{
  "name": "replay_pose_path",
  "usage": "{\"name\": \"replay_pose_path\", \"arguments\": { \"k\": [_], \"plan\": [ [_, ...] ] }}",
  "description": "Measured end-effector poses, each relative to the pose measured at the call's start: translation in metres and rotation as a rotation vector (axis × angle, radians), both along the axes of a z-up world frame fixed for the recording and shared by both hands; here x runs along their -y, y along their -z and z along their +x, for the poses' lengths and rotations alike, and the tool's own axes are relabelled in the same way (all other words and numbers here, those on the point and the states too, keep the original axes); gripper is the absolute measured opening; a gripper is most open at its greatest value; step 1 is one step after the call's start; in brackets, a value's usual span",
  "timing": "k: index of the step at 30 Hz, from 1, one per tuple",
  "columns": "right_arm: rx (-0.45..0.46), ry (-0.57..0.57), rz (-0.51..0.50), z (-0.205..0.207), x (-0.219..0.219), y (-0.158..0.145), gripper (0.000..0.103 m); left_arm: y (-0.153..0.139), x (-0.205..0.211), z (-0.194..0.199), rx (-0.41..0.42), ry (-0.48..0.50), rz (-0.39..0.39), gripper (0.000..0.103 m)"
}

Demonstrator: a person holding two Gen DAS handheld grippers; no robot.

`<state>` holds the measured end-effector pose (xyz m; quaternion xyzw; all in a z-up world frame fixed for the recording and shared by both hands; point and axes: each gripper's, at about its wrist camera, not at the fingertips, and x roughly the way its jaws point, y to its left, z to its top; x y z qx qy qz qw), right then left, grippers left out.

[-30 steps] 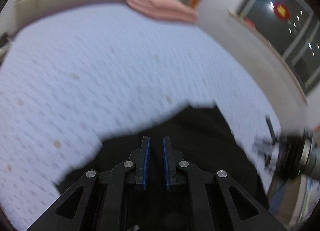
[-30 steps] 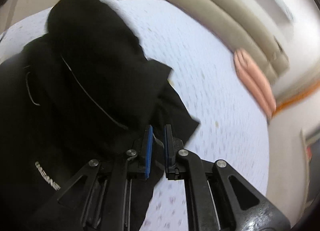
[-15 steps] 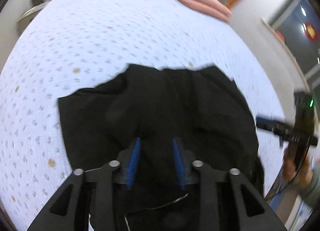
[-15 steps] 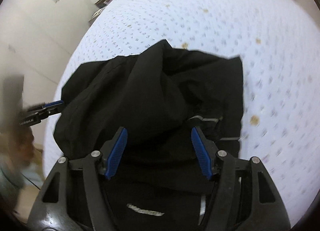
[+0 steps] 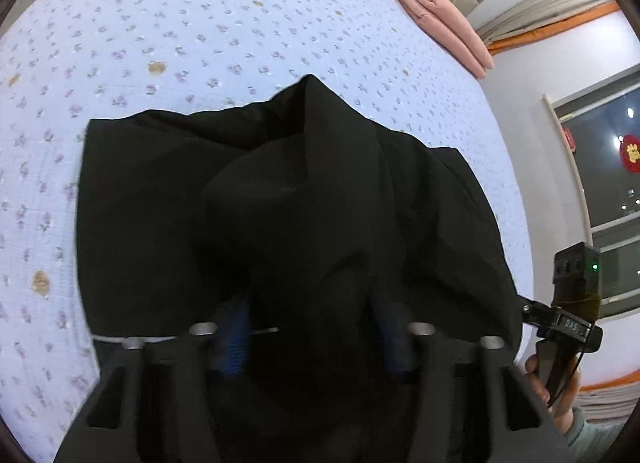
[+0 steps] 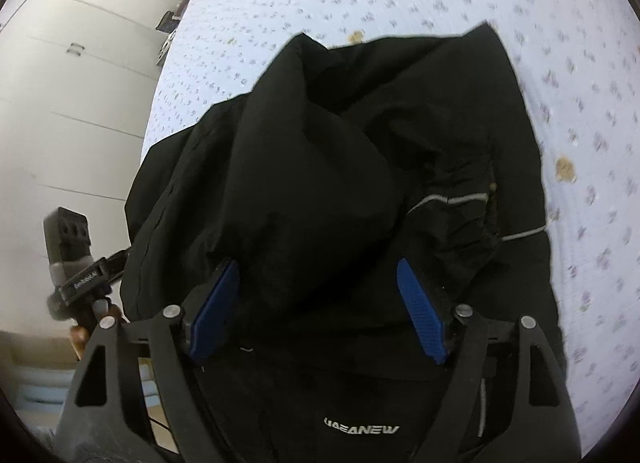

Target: Fold large clothes

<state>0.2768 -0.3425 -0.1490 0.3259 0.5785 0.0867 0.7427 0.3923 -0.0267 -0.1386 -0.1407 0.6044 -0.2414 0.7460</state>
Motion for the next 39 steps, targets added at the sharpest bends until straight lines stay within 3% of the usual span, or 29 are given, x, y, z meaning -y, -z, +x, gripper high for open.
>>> {"name": "replay_pose_path", "arguments": {
  "k": [1,3,4,5,8,11,14,18,21,24,25,26,28,31,34,37,39],
  "plan": [
    [-0.010,0.001,0.002,0.001,-0.003,0.004,0.077,-0.001,0.003,-0.002,0.018,0.004,0.010,0.026],
    [-0.007,-0.005,0.027,0.001,-0.007,0.007,0.050,-0.006,0.004,-0.005,0.048,0.004,0.007,0.015],
    [0.008,-0.026,0.062,0.002,-0.013,0.006,0.020,-0.010,0.004,-0.008,0.067,0.004,-0.004,0.012],
    [0.017,-0.045,0.049,0.002,-0.017,0.003,0.011,-0.014,0.005,-0.011,0.082,0.007,-0.005,0.012],
    [0.096,-0.125,-0.104,-0.004,-0.032,-0.023,0.004,-0.035,0.009,-0.031,0.139,0.051,-0.002,0.010],
    [0.198,-0.241,-0.266,-0.025,-0.042,-0.059,0.004,-0.051,0.010,-0.061,0.158,0.105,-0.006,0.010],
    [0.210,-0.324,-0.364,-0.041,-0.048,-0.066,0.004,-0.034,0.012,-0.084,0.106,0.119,-0.003,0.010],
    [0.122,-0.391,-0.425,-0.047,-0.062,-0.013,0.004,0.030,0.021,-0.088,0.058,0.103,0.096,0.013],
    [0.070,-0.412,-0.500,-0.046,-0.076,0.036,0.007,0.043,0.012,-0.079,0.018,0.073,0.011,0.016],
    [0.068,-0.385,-0.481,-0.049,-0.072,0.029,0.010,0.031,0.003,-0.079,0.015,0.100,0.000,0.025],
    [0.061,-0.381,-0.470,-0.053,-0.068,0.023,0.020,0.020,-0.001,-0.080,0.028,0.105,0.023,0.028],
    [0.055,-0.382,-0.469,-0.055,-0.065,0.018,0.036,0.011,-0.004,-0.081,0.044,0.106,0.051,0.029],
    [0.061,-0.372,-0.511,-0.065,-0.059,-0.003,0.056,-0.017,-0.006,-0.083,0.118,0.114,0.152,0.039],
    [0.133,-0.347,-0.536,-0.073,-0.058,-0.043,0.059,-0.054,-0.001,-0.085,0.220,0.129,0.213,0.040],
    [0.219,-0.313,-0.492,-0.069,-0.071,-0.073,0.059,-0.086,0.014,-0.087,0.314,0.162,0.158,0.040],
    [0.305,-0.311,-0.439,-0.055,-0.097,-0.087,0.058,-0.088,0.037,-0.083,0.348,0.182,0.118,0.040],
    [0.344,-0.328,-0.463,-0.042,-0.120,-0.087,0.057,-0.072,0.042,-0.072,0.342,0.151,0.125,0.040]
  ]
}}
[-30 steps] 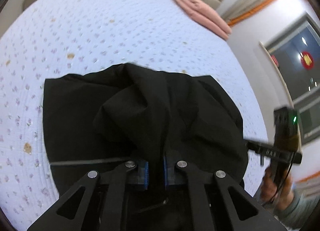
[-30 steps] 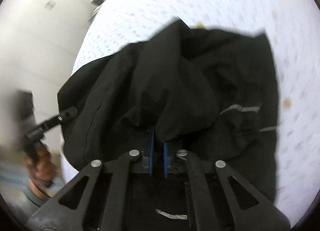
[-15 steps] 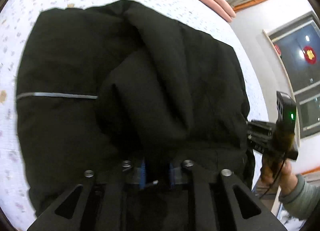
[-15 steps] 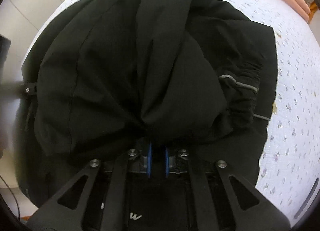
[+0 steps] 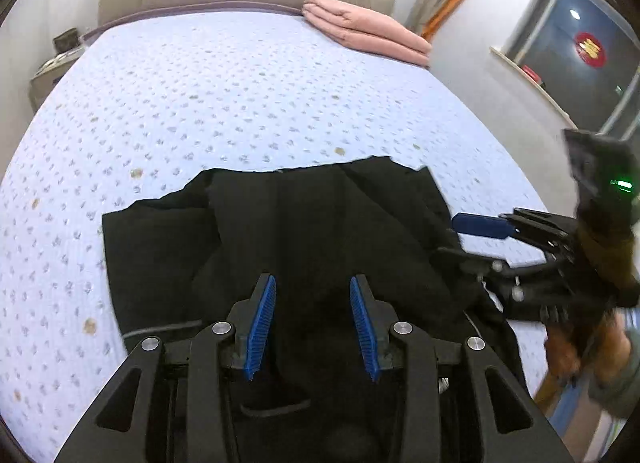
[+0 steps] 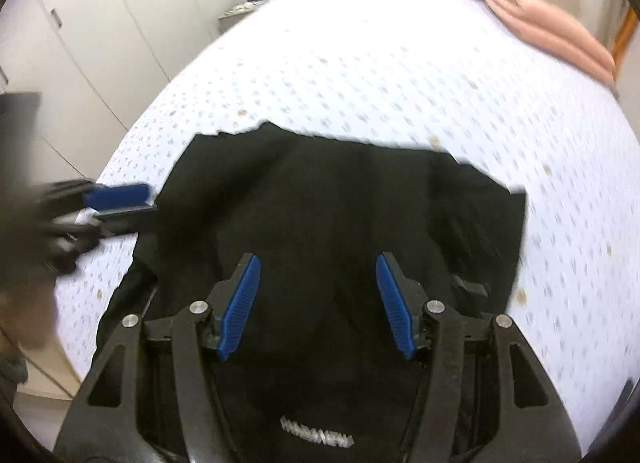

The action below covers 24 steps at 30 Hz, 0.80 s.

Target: Fold large clothes

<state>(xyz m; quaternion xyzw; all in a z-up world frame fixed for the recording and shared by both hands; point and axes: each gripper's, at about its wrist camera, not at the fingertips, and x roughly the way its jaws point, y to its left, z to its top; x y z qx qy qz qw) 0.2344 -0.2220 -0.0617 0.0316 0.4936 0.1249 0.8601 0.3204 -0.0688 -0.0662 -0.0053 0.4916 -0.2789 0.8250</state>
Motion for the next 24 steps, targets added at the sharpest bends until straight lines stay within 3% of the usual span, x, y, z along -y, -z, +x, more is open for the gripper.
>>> {"name": "replay_pose_path", "arguments": {
  "k": [4,7,9,13,15,19,22,24],
  "plan": [
    [-0.078,-0.075,-0.025,0.021,-0.034,0.035,0.056,0.068,-0.004,0.007,-0.067,-0.047,0.067,0.040],
    [-0.175,-0.108,-0.166,0.020,-0.049,0.099,0.059,0.098,-0.005,0.005,-0.088,-0.040,0.081,0.039],
    [-0.113,-0.097,-0.155,0.021,-0.045,0.111,0.062,0.106,-0.003,0.001,-0.069,-0.035,0.093,0.039],
    [-0.105,-0.076,-0.152,0.019,-0.046,0.104,0.063,0.097,0.006,-0.005,-0.037,-0.010,0.147,0.039],
    [-0.117,-0.079,-0.137,0.015,-0.045,0.093,0.063,0.079,0.007,-0.015,-0.021,0.003,0.147,0.040],
    [-0.046,-0.092,-0.037,-0.015,-0.037,0.047,0.063,0.045,0.000,-0.039,-0.008,0.041,0.045,0.040],
    [-0.054,-0.102,-0.034,-0.027,-0.040,0.044,0.063,0.054,-0.002,-0.048,-0.041,0.039,0.032,0.040],
    [-0.098,-0.101,-0.109,-0.016,-0.044,0.069,0.062,0.073,-0.003,-0.044,-0.068,0.028,0.085,0.040]
  ]
}}
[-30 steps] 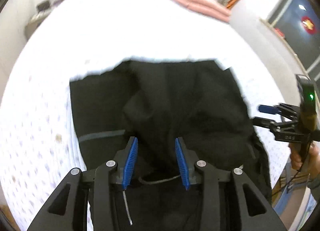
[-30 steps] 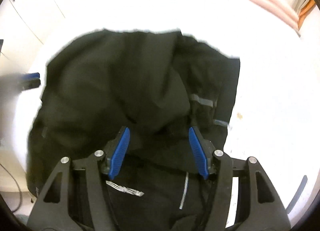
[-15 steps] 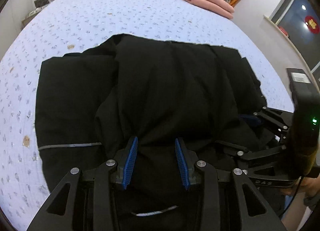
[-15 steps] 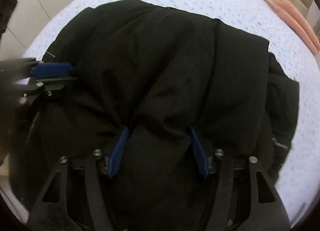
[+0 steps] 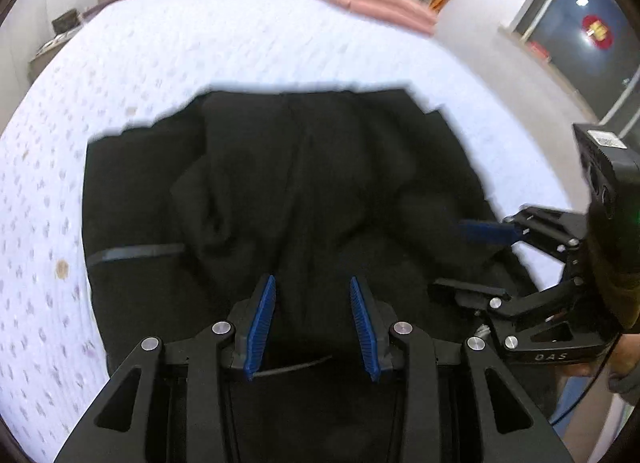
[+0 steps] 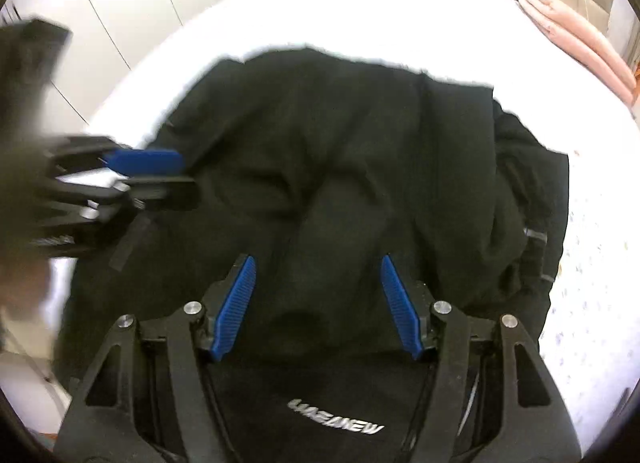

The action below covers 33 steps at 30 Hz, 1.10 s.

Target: Fold large clothes

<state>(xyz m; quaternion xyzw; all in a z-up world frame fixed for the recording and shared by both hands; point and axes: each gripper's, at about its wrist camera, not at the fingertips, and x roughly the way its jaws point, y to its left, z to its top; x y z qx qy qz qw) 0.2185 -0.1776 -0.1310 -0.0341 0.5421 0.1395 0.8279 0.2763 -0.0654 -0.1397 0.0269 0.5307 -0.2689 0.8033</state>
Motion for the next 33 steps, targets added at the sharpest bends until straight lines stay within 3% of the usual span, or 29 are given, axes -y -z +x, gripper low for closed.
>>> {"name": "replay_pose_path", "arguments": {
  "k": [2,3,8,12,17,19,24,26,27,31,33],
  "plan": [
    [-0.089,-0.016,-0.023,0.007,-0.005,0.033,0.064,0.023,0.000,0.003,-0.034,-0.008,0.005,0.039],
    [-0.081,-0.008,-0.010,0.008,-0.004,0.042,0.065,0.030,0.000,0.003,-0.026,-0.016,-0.008,0.039],
    [0.003,-0.007,-0.030,0.004,-0.013,0.036,0.068,0.029,0.012,-0.006,0.093,0.027,0.031,0.040],
    [0.056,0.004,-0.020,-0.016,-0.012,0.023,0.068,0.018,0.008,-0.023,0.172,0.023,0.017,0.040],
    [0.131,0.101,0.002,-0.071,0.007,-0.017,0.068,-0.029,-0.028,-0.073,0.255,-0.066,-0.034,0.040],
    [0.145,0.173,0.001,-0.106,0.016,-0.037,0.068,-0.052,-0.052,-0.111,0.277,-0.116,-0.039,0.040],
    [0.169,0.308,-0.023,-0.198,0.032,-0.091,0.071,-0.097,-0.097,-0.208,0.280,-0.205,0.106,0.042],
    [0.172,0.374,-0.055,-0.234,0.034,-0.113,0.079,-0.112,-0.127,-0.248,0.254,-0.223,0.140,0.057],
    [0.180,0.406,-0.068,-0.247,0.039,-0.123,0.080,-0.117,-0.134,-0.262,0.250,-0.229,0.143,0.061],
    [0.246,0.492,-0.112,-0.292,0.054,-0.145,0.080,-0.124,-0.151,-0.303,0.264,-0.262,0.157,0.061],
    [0.257,0.520,-0.134,-0.314,0.059,-0.153,0.080,-0.122,-0.154,-0.314,0.226,-0.283,0.131,0.061]
  ]
}}
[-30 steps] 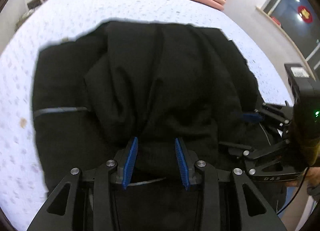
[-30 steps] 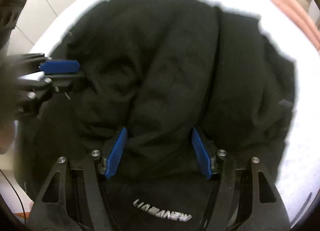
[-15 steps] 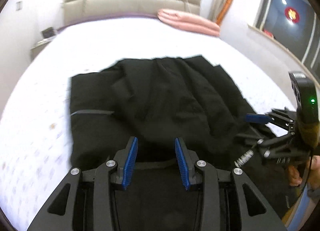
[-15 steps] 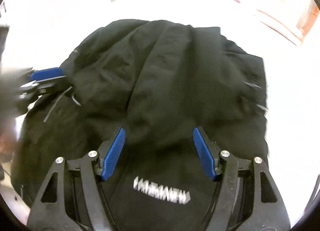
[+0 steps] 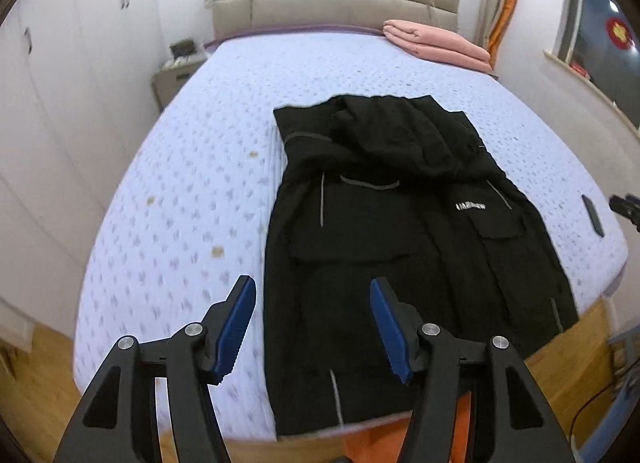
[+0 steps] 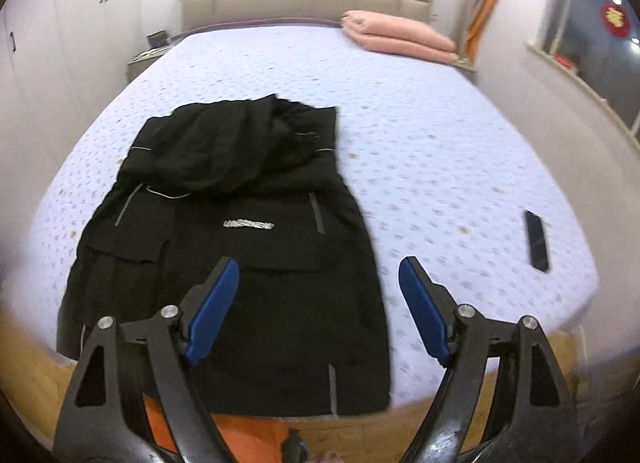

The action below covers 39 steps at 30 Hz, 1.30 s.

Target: Fold large clothes

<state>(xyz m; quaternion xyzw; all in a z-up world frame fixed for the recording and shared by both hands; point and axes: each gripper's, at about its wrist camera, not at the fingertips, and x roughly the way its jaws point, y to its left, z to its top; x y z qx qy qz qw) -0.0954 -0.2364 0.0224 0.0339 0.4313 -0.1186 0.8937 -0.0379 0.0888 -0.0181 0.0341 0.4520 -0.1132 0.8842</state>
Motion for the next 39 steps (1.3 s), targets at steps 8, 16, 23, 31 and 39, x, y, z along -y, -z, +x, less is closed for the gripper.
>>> {"name": "replay_pose_path", "arguments": {
  "k": [8,16,23,31,39],
  "plan": [
    [-0.025,0.047,0.012,-0.030,0.024,0.018,0.083,0.030,-0.004,-0.014,-0.061,-0.038,-0.009,0.062],
    [-0.125,0.027,0.213,-0.027,0.056,0.103,0.083,0.092,-0.034,-0.007,-0.180,-0.164,-0.051,0.062],
    [-0.205,0.035,0.338,-0.023,0.082,0.168,0.082,0.137,-0.058,-0.001,-0.269,-0.224,-0.073,0.062],
    [-0.283,0.030,0.369,-0.022,0.089,0.202,0.082,0.167,-0.067,-0.002,-0.337,-0.229,-0.121,0.063],
    [-0.324,0.012,0.393,-0.030,0.090,0.218,0.082,0.181,-0.068,-0.002,-0.388,-0.194,-0.210,0.066]
  ]
}}
